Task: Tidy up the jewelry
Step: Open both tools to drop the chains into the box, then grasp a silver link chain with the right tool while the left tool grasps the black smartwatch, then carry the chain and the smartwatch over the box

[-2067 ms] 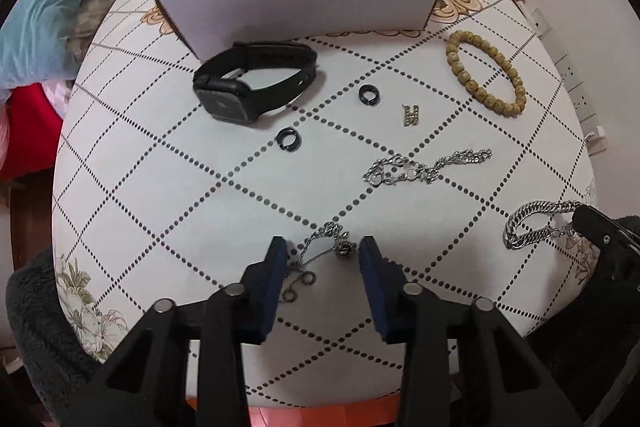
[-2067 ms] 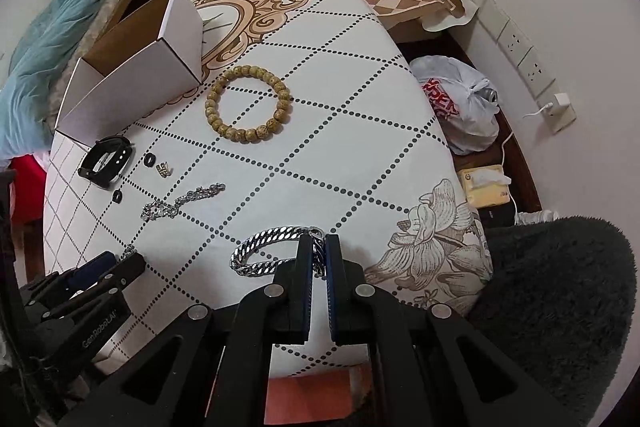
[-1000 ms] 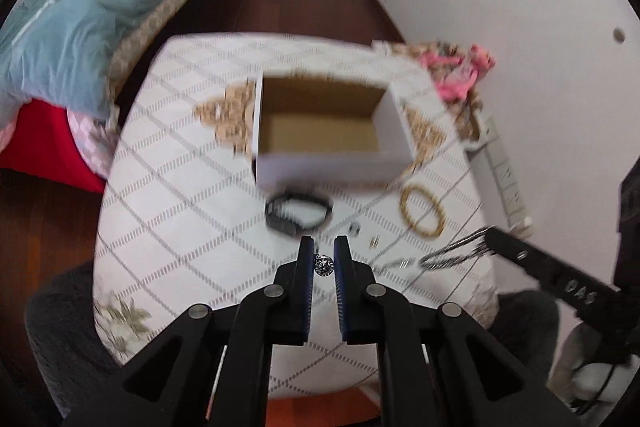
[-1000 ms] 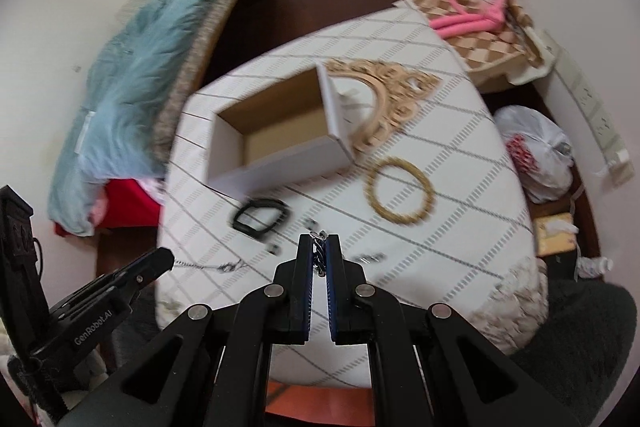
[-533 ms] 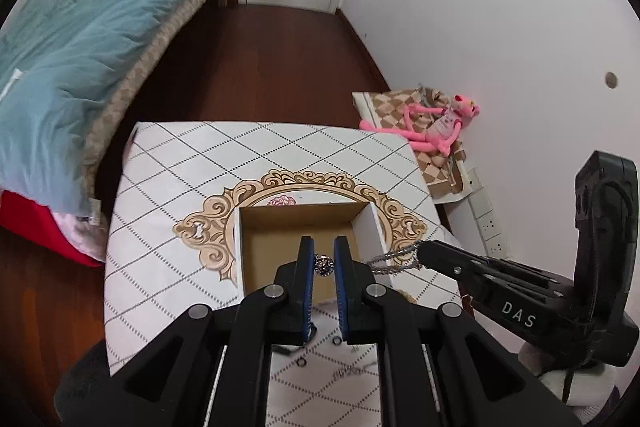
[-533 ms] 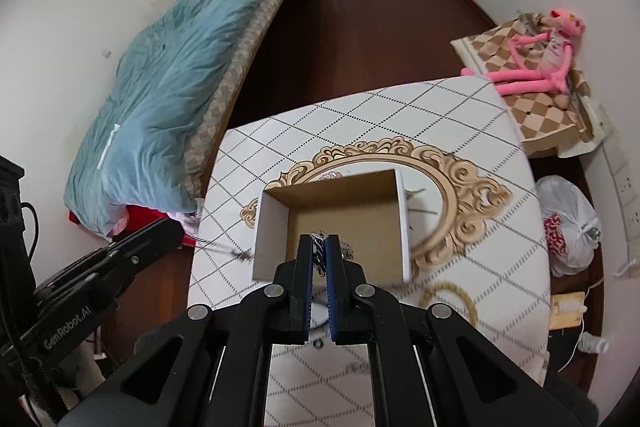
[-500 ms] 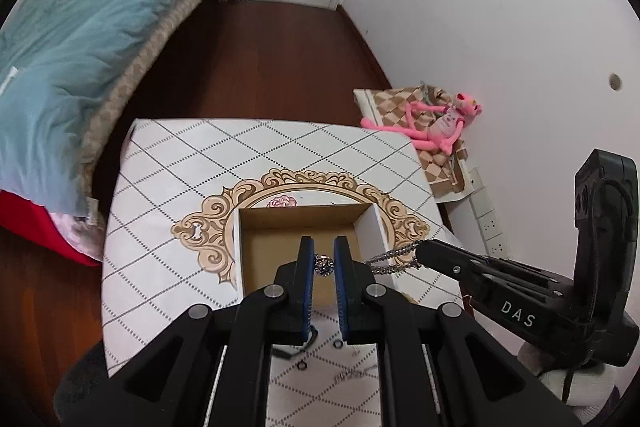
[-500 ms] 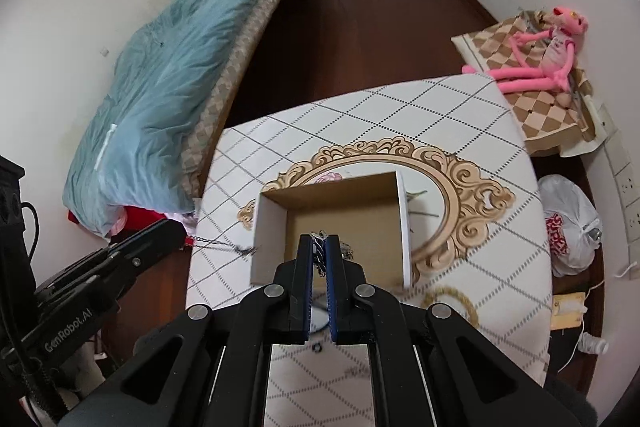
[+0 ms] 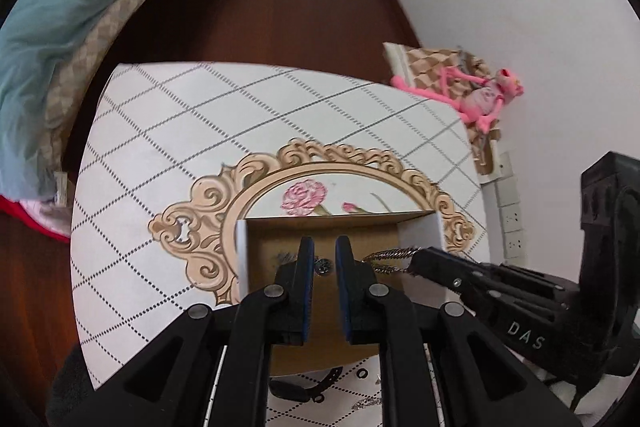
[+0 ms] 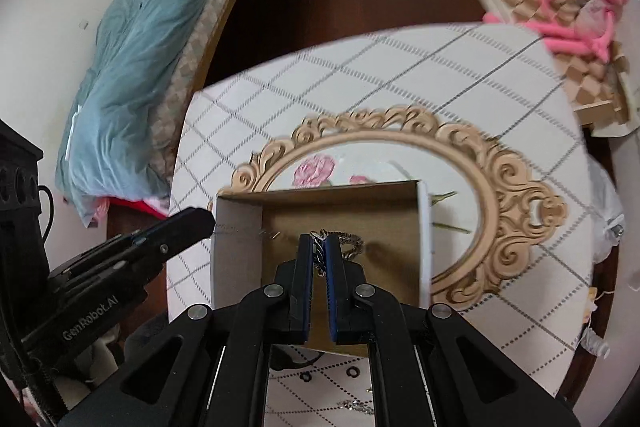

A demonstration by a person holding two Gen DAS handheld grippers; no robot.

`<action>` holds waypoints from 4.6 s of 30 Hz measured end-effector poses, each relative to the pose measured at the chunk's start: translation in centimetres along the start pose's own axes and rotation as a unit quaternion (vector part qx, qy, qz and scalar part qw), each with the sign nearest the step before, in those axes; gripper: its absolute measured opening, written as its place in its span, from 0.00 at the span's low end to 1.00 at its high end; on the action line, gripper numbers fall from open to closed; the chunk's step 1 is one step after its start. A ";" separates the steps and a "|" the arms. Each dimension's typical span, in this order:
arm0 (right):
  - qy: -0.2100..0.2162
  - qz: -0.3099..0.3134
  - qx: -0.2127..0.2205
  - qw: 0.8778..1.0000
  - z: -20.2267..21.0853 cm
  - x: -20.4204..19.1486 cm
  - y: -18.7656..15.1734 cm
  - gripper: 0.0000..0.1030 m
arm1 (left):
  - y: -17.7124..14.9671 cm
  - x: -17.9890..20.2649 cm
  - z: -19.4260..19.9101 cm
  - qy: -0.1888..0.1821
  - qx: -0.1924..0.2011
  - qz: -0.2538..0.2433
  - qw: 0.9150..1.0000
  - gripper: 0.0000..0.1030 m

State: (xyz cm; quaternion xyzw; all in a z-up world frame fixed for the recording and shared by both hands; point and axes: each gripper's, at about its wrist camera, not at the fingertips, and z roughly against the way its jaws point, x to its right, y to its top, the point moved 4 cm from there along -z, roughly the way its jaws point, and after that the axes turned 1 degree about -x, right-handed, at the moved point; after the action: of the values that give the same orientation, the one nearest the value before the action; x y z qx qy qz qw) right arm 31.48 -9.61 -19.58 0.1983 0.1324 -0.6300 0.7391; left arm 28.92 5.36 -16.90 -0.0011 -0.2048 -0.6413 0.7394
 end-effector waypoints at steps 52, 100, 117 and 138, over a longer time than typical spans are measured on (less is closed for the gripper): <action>-0.206 0.073 0.150 0.964 12.0 -3.3 -13.1 0.95 | -12.5 0.8 12.6 0.167 0.160 -0.029 0.972 0.98; -0.164 0.016 0.122 0.979 -4.2 3.2 -19.2 0.09 | -18.0 -5.3 -1.8 0.182 0.041 0.002 0.982 0.98; -0.157 -0.048 0.149 0.975 -0.2 7.2 -19.3 0.09 | -15.2 0.3 -6.8 0.125 0.044 -0.077 0.988 0.91; -0.077 -0.024 0.175 0.981 4.3 3.3 -15.2 0.09 | -12.8 0.6 2.0 0.050 0.108 -0.069 0.990 0.31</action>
State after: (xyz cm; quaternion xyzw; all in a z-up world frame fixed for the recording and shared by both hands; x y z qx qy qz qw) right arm 16.91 -16.41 -19.17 0.2721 -0.0326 -0.6744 0.6856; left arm 16.26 3.01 -18.22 0.1252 -0.2353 -0.6644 0.6982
